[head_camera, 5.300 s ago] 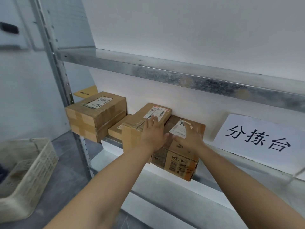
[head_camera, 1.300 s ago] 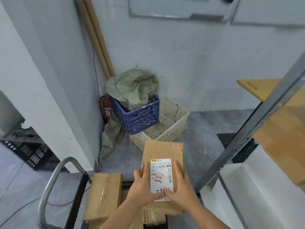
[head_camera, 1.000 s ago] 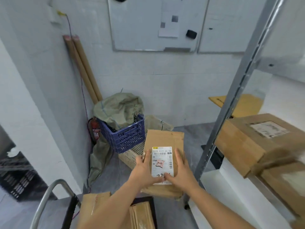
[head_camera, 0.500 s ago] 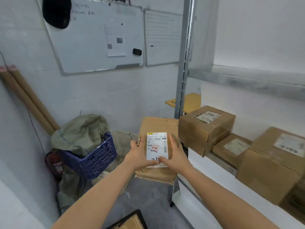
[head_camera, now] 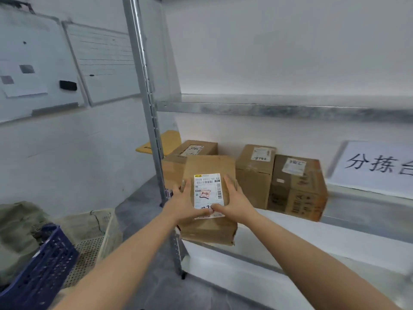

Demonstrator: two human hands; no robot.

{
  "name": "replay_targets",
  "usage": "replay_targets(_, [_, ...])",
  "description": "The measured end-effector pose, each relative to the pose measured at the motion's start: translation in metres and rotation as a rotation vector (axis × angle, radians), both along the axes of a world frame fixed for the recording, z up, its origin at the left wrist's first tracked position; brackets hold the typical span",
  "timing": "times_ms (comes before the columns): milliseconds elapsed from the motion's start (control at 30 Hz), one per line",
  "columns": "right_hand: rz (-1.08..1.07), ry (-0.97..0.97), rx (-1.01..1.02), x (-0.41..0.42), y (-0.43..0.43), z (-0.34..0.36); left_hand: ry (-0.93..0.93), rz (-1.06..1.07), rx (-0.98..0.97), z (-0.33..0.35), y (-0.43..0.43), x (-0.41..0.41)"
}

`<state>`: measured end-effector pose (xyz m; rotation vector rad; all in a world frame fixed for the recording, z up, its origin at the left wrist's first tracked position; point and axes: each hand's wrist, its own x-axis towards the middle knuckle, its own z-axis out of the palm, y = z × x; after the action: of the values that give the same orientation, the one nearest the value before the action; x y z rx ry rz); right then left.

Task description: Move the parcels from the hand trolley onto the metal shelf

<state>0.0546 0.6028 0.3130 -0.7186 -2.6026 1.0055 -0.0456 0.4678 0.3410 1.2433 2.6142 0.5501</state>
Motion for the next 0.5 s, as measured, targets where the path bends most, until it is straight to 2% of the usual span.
replay_targets(500, [-0.483, -0.003, 0.039, 0.216, 0.095, 0.016, -0.037, -0.400, -0.004, -0.003, 0.161, 0.154])
